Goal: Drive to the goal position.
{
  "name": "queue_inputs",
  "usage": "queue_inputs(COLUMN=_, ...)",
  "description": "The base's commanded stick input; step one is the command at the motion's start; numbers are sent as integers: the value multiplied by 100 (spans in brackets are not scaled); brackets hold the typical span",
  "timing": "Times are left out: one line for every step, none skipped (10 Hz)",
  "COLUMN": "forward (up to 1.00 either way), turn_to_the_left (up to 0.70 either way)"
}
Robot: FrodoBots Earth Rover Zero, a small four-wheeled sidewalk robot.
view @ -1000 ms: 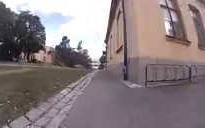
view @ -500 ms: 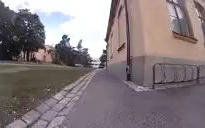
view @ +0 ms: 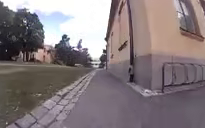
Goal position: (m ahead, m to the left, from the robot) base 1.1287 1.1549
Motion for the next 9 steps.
queue_inputs(forward=85, turn_to_the_left=1)
queue_inputs(forward=85, turn_to_the_left=1)
queue_inputs(forward=85, turn_to_the_left=1)
queue_inputs(forward=85, turn_to_the_left=1)
queue_inputs(forward=85, turn_to_the_left=1)
queue_inputs(forward=85, turn_to_the_left=1)
queue_inputs(forward=85, turn_to_the_left=1)
queue_inputs(forward=85, turn_to_the_left=-33)
queue_inputs(forward=85, turn_to_the_left=-13)
